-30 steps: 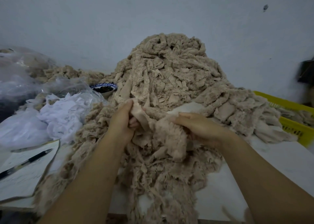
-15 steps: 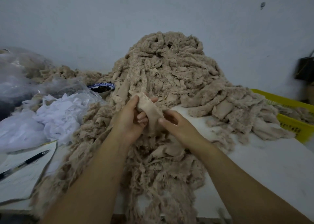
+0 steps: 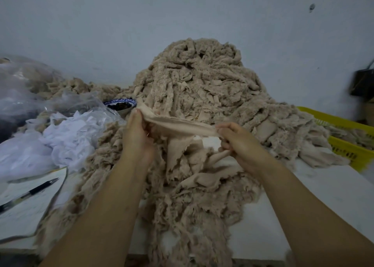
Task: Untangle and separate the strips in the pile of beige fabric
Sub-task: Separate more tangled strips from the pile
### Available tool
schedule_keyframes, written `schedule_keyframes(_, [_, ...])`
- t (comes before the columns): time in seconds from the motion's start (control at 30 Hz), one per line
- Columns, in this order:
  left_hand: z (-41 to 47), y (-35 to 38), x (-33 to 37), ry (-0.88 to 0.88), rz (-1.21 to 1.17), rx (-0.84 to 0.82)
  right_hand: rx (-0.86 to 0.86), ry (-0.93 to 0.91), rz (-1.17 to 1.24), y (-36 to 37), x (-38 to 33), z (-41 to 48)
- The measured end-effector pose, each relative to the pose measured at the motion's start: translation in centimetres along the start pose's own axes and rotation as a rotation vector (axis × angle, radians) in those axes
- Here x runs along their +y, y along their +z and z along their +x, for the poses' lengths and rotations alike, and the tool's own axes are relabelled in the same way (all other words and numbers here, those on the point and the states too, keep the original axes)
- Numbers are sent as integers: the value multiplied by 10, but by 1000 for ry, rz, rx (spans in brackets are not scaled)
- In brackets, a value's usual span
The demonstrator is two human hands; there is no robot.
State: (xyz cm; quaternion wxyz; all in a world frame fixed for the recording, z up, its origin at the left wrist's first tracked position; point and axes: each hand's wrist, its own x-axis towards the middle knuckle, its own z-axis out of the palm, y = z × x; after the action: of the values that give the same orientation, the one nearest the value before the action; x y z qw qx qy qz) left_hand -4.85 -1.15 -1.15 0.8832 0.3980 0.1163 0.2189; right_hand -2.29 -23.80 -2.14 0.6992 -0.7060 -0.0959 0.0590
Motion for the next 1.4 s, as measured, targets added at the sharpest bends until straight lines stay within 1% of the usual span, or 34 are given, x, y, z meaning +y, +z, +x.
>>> schedule_keyframes(0.03, [-1, 1, 0, -11, 18, -45, -2, -6, 147, -3, -3, -1])
schedule_keyframes(0.07, [-3, 1, -1, -22, 49, -131, -1, -12, 260, -5, -6, -1])
schedule_keyframes(0.13, [-12, 3, -3, -27, 179, -373, -26, -22, 416, -6, -9, -3])
schedule_keyframes(0.17, [-18, 6, -7, -11, 338, -479, -49, -26, 465, -4, -11, -3])
schedule_keyframes(0.23, [-31, 9, -20, 39, 835, -635, -107, -40, 538, 1, -17, -4])
schedule_keyframes(0.27, [-32, 10, -31, 44, 1035, -700, -127, -53, 560, 3, -20, -4])
schedule_keyframes(0.3, [-33, 10, -41, 58, 1145, -730, -132, -77, 543, 4, -22, -4])
schedule_keyframes(0.33, [-32, 9, -48, 92, 1172, -702, -122, -106, 468, 2, -23, -4])
schedule_keyframes(0.37, [-29, 8, -50, 119, 1124, -603, -108, -133, 328, -2, -24, -5])
schedule_keyframes(0.43, [-15, 4, -43, 82, 882, -296, -116, -147, -127, -16, -18, -11])
schedule_keyframes(0.47, [-8, 2, -36, 32, 782, -151, -167, -123, -387, -25, -13, -16])
schedule_keyframes(0.5, [-3, -1, -28, -10, 705, -56, -258, -73, -650, -34, -7, -19])
schedule_keyframes(0.53, [0, -5, -23, -16, 645, 1, -370, -10, -896, -42, 1, -22])
schedule_keyframes(0.57, [4, -7, -19, 15, 637, 45, -472, 49, -1090, -47, 8, -24])
schedule_keyframes(0.6, [5, -9, -16, 46, 662, 69, -532, 89, -1206, -50, 15, -24])
schedule_keyframes(0.63, [6, -11, -14, 68, 733, 66, -528, 93, -1239, -50, 20, -25])
schedule_keyframes(0.67, [6, -12, -13, 81, 855, 37, -466, 56, -1208, -49, 22, -24])
schedule_keyframes(0.73, [-5, -8, -13, 159, 1223, -37, -276, -39, -1026, -44, 20, -23])
schedule_keyframes(0.77, [-9, -4, -14, 249, 1408, -55, -200, -67, -919, -40, 15, -22])
schedule_keyframes(0.8, [-14, 1, -15, 367, 1531, -65, -151, -86, -822, -37, 9, -21])
schedule_keyframes(0.83, [-21, 8, -16, 491, 1565, -106, -121, -108, -755, -33, 3, -20])
schedule_keyframes(0.87, [-30, 15, -16, 542, 1527, -221, -103, -139, -707, -28, -3, -18])
schedule_keyframes(0.9, [-40, 22, -16, 469, 1431, -394, -92, -167, -654, -23, -8, -17])
schedule_keyframes(0.93, [-47, 28, -18, 320, 1359, -570, -82, -188, -598, -19, -12, -14])
schedule_keyframes(0.97, [-51, 30, -20, 193, 1347, -706, -70, -200, -558, -17, -16, -13])
schedule_keyframes(1.0, [-50, 29, -25, 145, 1364, -760, -57, -215, -556, -17, -18, -10])
schedule_keyframes(1.03, [-44, 24, -28, 178, 1383, -713, -43, -231, -596, -18, -19, -10])
schedule_keyframes(1.07, [-37, 18, -27, 220, 1358, -593, -25, -249, -666, -23, -19, -9])
schedule_keyframes(1.1, [-30, 13, -24, 215, 1245, -426, 2, -258, -729, -27, -18, -9])
schedule_keyframes(1.13, [-23, 9, -19, 164, 1058, -267, 35, -258, -761, -33, -15, -9])
schedule_keyframes(1.17, [-16, 6, -14, 89, 859, -149, 70, -248, -767, -38, -12, -10])
schedule_keyframes(1.2, [-11, 3, -8, 23, 700, -76, 91, -236, -766, -42, -8, -10])
schedule_keyframes(1.3, [-1, 0, 6, -53, 386, -11, 83, -190, -717, -40, -3, -15])
schedule_keyframes(1.4, [3, -3, 20, -117, 138, 20, 51, -160, -552, -38, -3, -17])
